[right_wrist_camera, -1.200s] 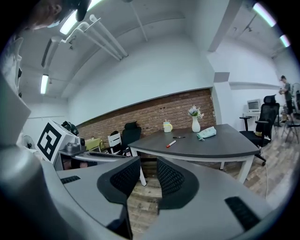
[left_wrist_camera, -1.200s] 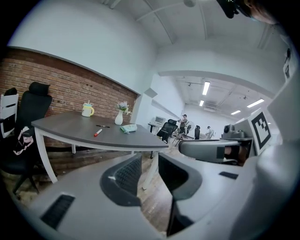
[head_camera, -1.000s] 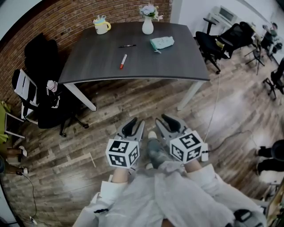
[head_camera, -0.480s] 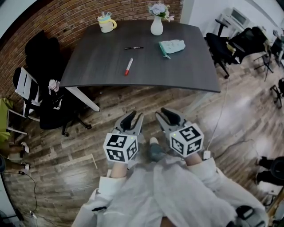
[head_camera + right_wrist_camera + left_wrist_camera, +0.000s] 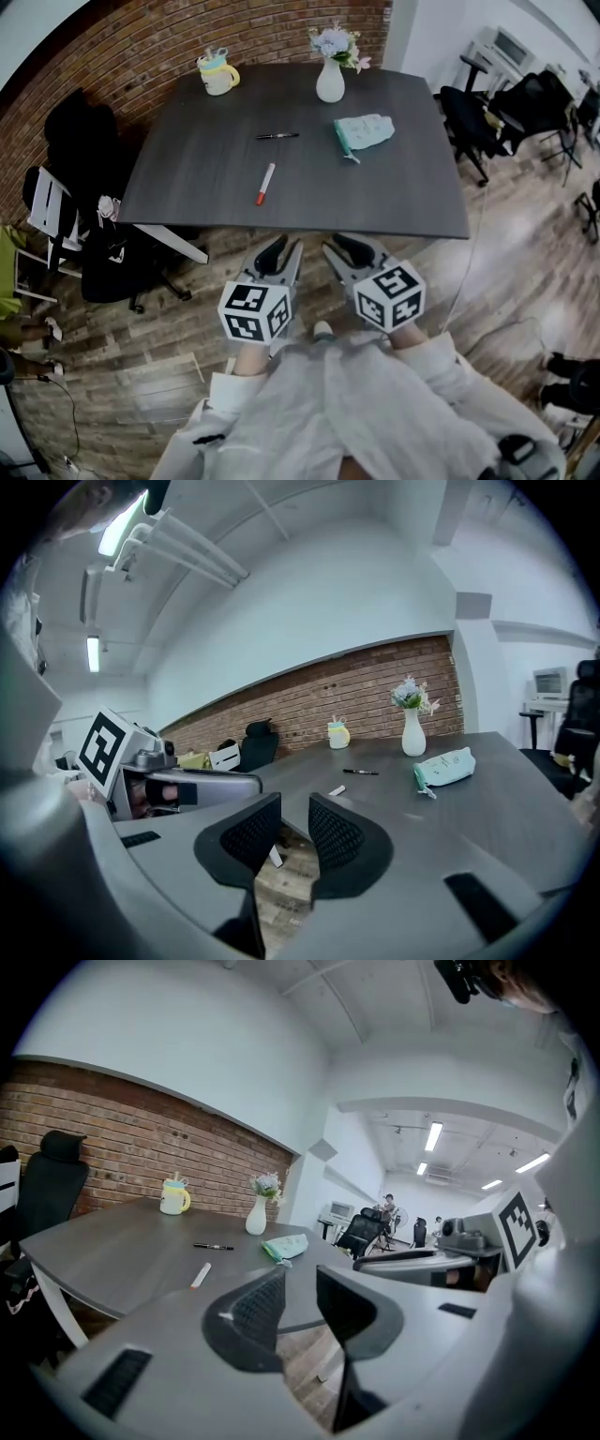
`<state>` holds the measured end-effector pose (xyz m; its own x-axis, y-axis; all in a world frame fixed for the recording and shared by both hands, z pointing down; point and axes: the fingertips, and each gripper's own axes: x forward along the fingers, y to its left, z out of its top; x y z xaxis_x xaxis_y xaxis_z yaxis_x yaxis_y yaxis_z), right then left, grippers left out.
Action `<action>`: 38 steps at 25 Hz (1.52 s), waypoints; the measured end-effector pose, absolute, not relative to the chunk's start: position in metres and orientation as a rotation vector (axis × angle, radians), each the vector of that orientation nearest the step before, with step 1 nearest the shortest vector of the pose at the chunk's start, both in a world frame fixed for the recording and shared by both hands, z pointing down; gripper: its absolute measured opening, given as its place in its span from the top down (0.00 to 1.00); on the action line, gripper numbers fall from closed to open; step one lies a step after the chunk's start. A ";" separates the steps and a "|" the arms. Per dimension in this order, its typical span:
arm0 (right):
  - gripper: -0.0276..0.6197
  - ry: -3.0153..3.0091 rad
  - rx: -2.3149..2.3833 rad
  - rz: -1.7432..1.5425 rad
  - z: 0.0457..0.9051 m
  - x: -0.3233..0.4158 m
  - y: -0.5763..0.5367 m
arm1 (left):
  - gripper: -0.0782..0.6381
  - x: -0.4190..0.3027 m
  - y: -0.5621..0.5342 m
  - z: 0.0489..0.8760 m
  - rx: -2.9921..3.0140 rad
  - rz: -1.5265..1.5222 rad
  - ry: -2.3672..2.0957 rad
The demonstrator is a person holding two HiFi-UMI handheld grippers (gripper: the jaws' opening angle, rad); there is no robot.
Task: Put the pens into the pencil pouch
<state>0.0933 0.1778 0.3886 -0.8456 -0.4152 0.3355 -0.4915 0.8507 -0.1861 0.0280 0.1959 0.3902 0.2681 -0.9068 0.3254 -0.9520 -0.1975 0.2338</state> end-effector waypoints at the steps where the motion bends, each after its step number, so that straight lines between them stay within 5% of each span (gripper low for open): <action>1: 0.82 -2.744 0.684 0.386 0.388 0.093 0.168 | 0.76 0.028 0.187 0.389 2.159 0.158 -1.689; 21: 0.82 -2.747 0.707 0.474 0.405 0.100 0.117 | 0.76 0.013 0.140 0.410 2.067 0.150 -1.730; 38: 0.82 -2.732 0.770 0.469 0.408 0.036 0.021 | 0.76 -0.041 0.039 0.411 2.139 0.176 -1.639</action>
